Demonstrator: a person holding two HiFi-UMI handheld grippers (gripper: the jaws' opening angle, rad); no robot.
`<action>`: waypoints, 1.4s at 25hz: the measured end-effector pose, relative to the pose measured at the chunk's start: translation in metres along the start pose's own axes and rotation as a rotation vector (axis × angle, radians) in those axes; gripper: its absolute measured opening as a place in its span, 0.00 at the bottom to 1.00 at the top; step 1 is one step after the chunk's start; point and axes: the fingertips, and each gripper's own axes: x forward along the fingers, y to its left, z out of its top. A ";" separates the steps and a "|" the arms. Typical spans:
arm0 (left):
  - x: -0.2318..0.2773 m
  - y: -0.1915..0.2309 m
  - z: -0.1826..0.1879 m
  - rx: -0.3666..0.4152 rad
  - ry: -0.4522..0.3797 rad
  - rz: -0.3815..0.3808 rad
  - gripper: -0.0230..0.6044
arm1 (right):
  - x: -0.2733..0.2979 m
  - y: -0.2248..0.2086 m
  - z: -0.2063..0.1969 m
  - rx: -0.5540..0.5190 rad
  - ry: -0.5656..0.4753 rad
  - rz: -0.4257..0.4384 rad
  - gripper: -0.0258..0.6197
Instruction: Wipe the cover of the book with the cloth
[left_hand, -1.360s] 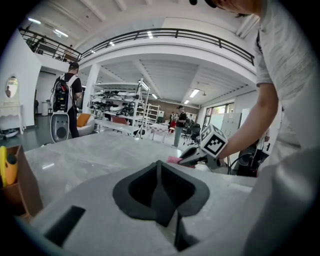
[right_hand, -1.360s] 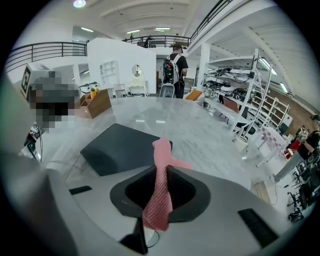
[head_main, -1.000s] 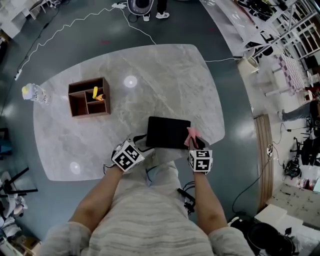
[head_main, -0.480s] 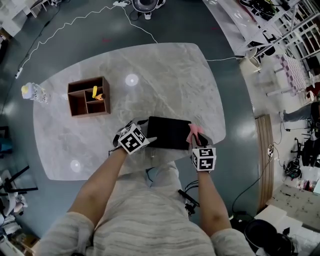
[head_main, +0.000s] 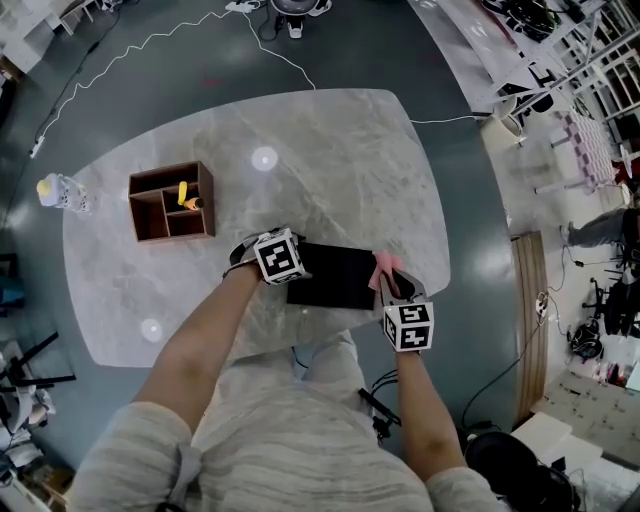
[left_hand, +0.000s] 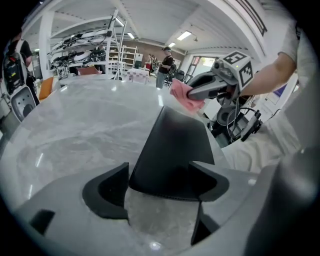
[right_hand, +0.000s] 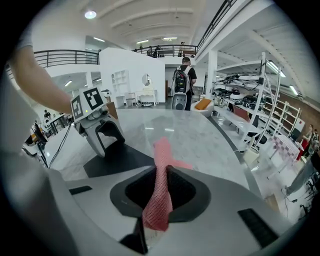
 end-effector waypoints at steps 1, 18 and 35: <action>0.000 0.000 -0.002 -0.004 0.004 -0.002 0.62 | 0.002 0.000 0.002 0.003 -0.007 0.005 0.13; 0.034 -0.118 -0.030 -0.051 0.090 -0.104 0.62 | -0.014 0.007 0.000 0.040 -0.039 0.007 0.13; 0.038 -0.160 0.000 -0.477 -0.144 -0.007 0.62 | -0.068 0.006 0.004 -0.004 -0.135 0.027 0.13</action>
